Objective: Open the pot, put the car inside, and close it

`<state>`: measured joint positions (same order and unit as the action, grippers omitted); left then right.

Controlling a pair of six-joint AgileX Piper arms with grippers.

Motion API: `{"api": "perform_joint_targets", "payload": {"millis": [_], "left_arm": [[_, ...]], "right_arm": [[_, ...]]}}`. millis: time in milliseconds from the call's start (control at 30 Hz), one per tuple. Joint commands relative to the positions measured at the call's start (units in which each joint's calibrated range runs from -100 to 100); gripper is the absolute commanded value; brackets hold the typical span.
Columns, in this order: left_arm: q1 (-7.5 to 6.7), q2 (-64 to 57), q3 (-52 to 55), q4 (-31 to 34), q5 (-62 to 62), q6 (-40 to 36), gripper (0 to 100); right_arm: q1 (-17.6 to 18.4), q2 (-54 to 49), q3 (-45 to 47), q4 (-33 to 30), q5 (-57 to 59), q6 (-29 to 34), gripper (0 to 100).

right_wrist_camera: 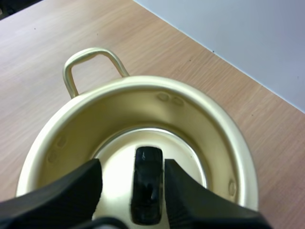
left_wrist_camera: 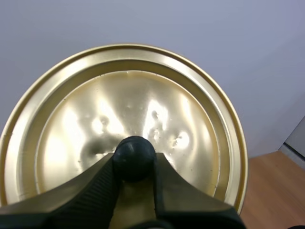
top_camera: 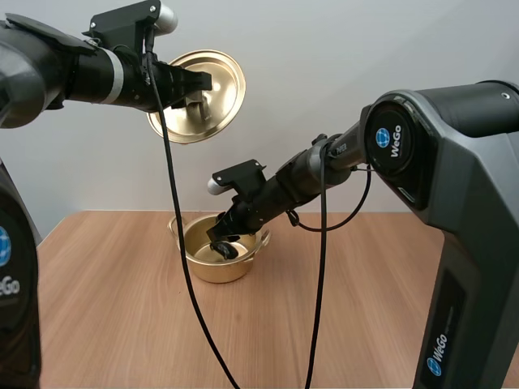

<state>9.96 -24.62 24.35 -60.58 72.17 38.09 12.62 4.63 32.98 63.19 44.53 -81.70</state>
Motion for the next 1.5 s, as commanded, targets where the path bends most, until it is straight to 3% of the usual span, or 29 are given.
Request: {"api": "perform_joint_targets", "payload": {"millis": [0,33,167,267,367,500,633,900,1300,1367,1467], "left_arm": [[0.00,0.01,0.15,2.62,1.27,0.03,0],[0.00,0.16,0.15,3.31,2.03,0.03,0],[-0.08,1.32,0.15,3.68,6.59,0.03,0],[-0.34,3.52,0.15,5.15,13.40,0.03,0],[-2.16,7.08,0.15,11.65,16.98,-0.57,0],[-6.06,14.21,0.15,23.38,12.43,-4.67,0],[-7.66,22.24,0.15,27.88,7.18,-7.04,0],[-7.69,30.44,0.15,32.55,4.69,-8.54,0],[-7.78,33.69,0.15,31.39,12.57,-5.27,0],[-7.78,33.31,0.15,29.45,13.24,-4.31,5],[-7.78,32.32,0.15,27.71,13.24,-3.72,33]], "right_arm": [[-0.53,-2.00,0.00,0.00,-0.44,0.82,18],[-0.80,-3.27,0.00,0.00,-0.44,0.82,0],[-2.59,-8.15,0.22,-0.55,-1.40,2.16,0],[-4.81,-11.28,1.03,-8.02,-7.76,6.94,0],[-7.88,-13.21,1.65,-14.50,-10.91,13.14,0],[-12.45,-15.77,1.69,-14.37,-9.07,15.02,0],[-15.82,-19.25,1.69,-13.83,-7.75,15.02,0],[-17.91,-24.10,1.69,-13.79,-6.19,15.02,0],[-17.91,-24.30,1.69,-12.87,-6.19,14.62,0],[-17.91,-24.30,1.69,-12.87,-6.19,14.62,0],[-17.91,-24.30,1.69,-12.87,-6.19,14.62,0]]}}
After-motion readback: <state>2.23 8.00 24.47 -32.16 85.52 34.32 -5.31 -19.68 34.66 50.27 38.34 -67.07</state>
